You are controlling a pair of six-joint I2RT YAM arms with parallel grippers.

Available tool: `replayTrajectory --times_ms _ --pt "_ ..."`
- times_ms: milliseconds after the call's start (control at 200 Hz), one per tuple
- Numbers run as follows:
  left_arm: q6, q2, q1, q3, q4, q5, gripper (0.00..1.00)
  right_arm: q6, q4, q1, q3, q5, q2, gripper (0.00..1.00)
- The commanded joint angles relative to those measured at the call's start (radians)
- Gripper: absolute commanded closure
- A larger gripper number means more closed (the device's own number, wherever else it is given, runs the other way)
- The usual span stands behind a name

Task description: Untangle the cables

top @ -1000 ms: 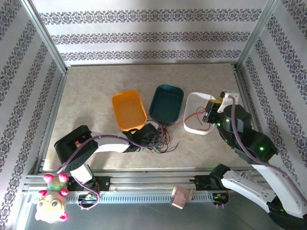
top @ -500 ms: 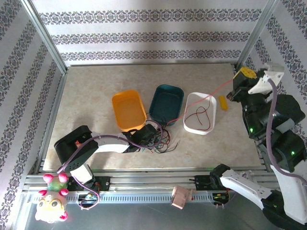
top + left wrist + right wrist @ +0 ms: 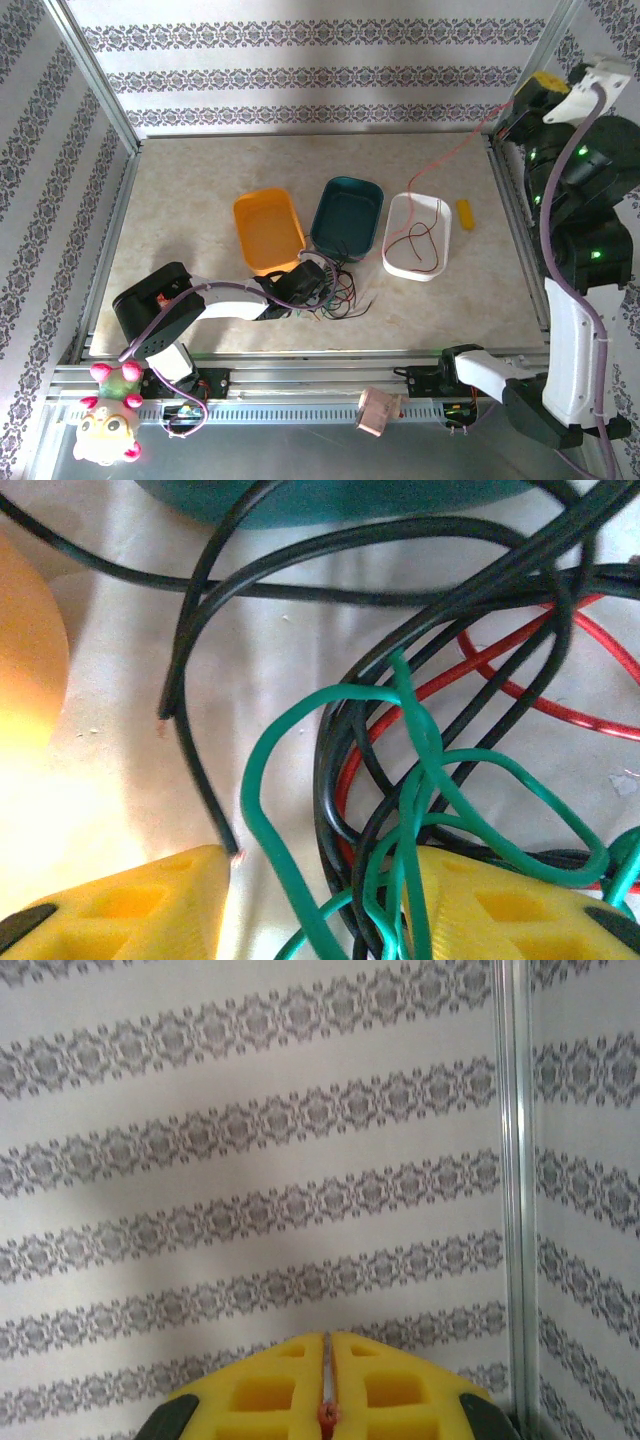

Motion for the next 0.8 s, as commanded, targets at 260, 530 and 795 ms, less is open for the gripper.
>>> replayTrajectory --times_ms 260,530,795 --pt "-0.004 0.062 0.007 -0.061 -0.145 0.005 0.44 0.028 -0.002 -0.066 0.208 -0.15 0.107 1.0" --pt "0.001 0.06 0.007 -0.059 -0.14 0.005 0.41 -0.005 0.007 -0.123 0.049 -0.119 0.072 1.0" --pt "0.011 0.058 0.007 -0.047 -0.144 0.004 0.38 -0.024 0.037 -0.146 -0.26 -0.06 0.008 1.0"
